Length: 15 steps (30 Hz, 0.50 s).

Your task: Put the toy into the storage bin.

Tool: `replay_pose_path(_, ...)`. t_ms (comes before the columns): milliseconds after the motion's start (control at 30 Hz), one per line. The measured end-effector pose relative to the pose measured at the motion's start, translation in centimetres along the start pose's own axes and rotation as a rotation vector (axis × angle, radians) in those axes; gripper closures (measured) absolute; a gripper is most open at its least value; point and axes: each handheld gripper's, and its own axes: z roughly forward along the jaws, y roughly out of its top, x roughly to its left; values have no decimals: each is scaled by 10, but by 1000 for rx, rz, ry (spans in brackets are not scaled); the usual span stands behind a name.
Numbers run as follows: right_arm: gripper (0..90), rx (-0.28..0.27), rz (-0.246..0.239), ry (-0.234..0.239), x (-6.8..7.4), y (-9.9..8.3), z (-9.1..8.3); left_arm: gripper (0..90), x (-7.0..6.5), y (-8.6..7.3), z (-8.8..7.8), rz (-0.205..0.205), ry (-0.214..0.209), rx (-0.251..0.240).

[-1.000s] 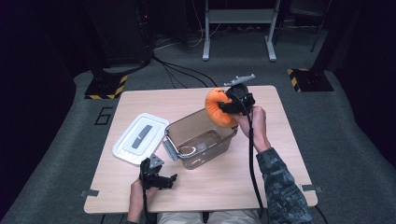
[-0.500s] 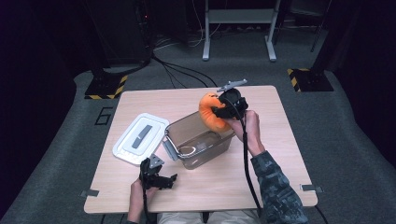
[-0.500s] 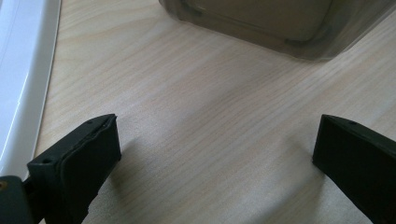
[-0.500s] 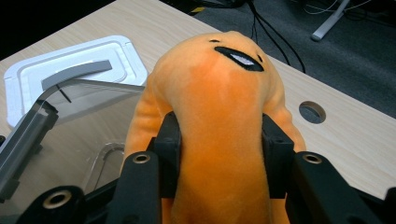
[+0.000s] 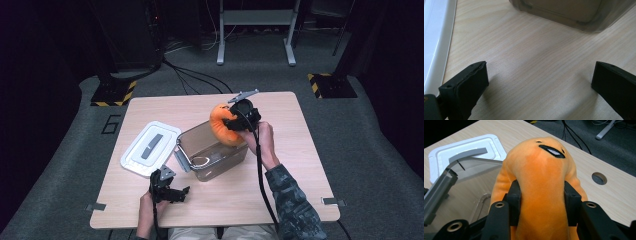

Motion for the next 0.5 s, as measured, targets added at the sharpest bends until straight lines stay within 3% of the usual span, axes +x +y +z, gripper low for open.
replay_pose_path(167, 590, 6, 27, 13, -2, -5, 4, 5, 0, 0, 0, -2, -1, -2)
replay_pose_path(333, 581, 6, 12, 19, -1, -7, 7, 5, 0, 0, 0, 0, -1, 0)
replay_pose_path(500, 574, 16, 28, 31, 0, -12, 13, 5, 0, 0, 0, -5, -4, -1)
